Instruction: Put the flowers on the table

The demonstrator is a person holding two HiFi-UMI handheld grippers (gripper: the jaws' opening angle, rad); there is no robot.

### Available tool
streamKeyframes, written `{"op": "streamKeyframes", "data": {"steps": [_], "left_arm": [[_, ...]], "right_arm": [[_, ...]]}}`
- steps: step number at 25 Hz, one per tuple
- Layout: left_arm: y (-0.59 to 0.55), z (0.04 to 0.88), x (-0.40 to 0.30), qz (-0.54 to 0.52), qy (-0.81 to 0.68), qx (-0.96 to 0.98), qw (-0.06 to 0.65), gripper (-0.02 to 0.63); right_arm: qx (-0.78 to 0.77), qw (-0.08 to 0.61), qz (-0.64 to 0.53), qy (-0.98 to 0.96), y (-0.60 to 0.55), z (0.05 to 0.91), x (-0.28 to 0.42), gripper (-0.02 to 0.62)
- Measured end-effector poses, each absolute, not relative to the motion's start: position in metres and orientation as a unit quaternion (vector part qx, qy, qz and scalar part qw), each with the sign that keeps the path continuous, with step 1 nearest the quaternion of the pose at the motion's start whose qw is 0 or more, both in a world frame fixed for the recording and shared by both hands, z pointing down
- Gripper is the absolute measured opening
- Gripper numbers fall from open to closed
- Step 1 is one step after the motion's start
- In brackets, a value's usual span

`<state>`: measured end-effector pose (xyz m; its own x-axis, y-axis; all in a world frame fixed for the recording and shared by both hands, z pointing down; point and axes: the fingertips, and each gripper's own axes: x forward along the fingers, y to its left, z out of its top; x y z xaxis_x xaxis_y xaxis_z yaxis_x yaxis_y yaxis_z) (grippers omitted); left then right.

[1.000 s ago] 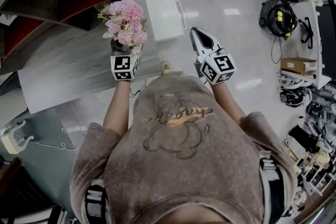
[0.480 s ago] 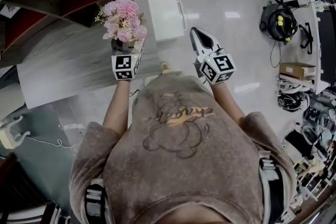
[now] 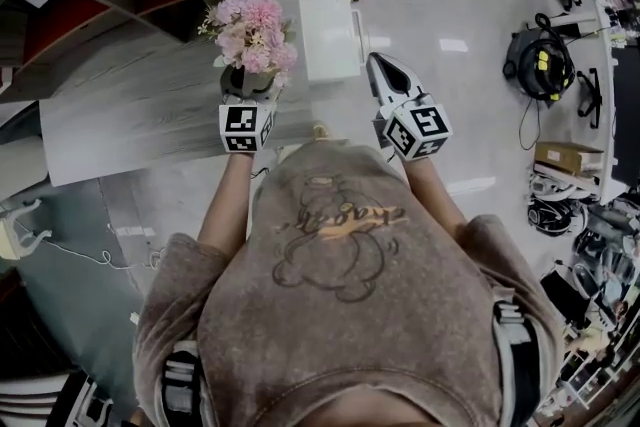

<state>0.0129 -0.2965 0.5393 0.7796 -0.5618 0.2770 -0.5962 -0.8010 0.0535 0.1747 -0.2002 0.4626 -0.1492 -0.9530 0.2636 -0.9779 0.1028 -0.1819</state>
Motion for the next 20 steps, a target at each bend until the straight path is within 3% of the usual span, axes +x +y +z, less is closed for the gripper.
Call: {"op": "streamKeyframes", "data": {"steps": [20], "left_arm": [[-0.271,0.448,-0.094,0.048,-0.443,0.891,0.089,0.345]], "right_arm": [[0.554,0.029,0.131,-0.822,-0.245,0.452,0.113,-0.003]]}}
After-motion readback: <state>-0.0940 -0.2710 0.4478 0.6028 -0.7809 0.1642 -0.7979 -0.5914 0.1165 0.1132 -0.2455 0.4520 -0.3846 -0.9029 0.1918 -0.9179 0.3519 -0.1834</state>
